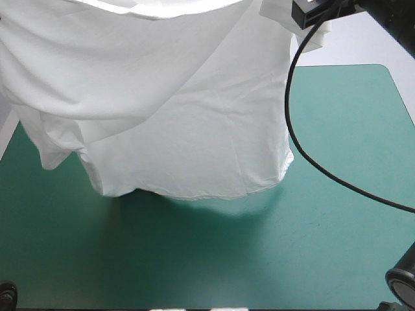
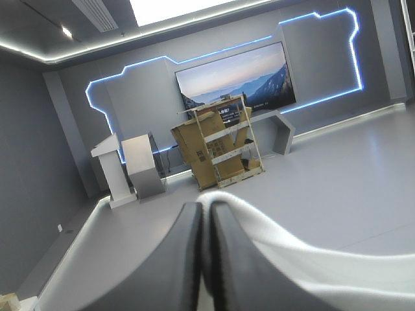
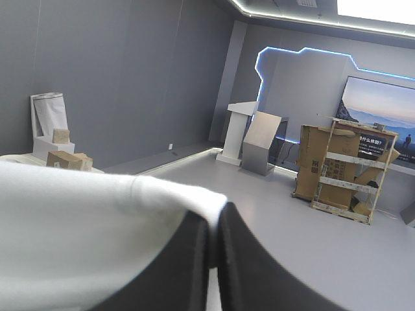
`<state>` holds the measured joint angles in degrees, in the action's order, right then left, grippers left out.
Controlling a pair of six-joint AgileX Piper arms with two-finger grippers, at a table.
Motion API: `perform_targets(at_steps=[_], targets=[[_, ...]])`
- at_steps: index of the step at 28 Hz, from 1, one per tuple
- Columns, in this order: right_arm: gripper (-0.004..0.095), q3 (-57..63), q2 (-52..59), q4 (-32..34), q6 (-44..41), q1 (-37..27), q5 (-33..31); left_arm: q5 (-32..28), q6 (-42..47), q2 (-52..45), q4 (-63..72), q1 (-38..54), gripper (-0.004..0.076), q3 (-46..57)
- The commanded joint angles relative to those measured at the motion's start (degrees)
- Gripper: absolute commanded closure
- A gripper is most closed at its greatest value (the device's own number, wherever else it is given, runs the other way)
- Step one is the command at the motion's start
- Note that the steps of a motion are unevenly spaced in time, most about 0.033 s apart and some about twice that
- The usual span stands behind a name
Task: Fold the cloth
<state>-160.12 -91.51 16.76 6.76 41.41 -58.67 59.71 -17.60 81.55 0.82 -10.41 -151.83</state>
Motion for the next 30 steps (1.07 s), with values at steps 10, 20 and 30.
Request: perform_targets(at_steps=[10,20,30], targets=[[0.0925,8.22,-8.3,1.95,-5.17,-8.31,9.78,-5.58,-0.98,10.45,-4.31,0.12,0.0705,3.89],[0.0926,8.4,-25.47,-17.21,-3.61,-19.99,23.6,-12.96,3.81,25.54,-11.69,0.12,0.0705,6.9],[0.0729,8.4,-37.58,-21.02,0.13,-21.02,24.98,-19.56,5.8,40.16,-11.31,0.22,0.0661,10.51]])
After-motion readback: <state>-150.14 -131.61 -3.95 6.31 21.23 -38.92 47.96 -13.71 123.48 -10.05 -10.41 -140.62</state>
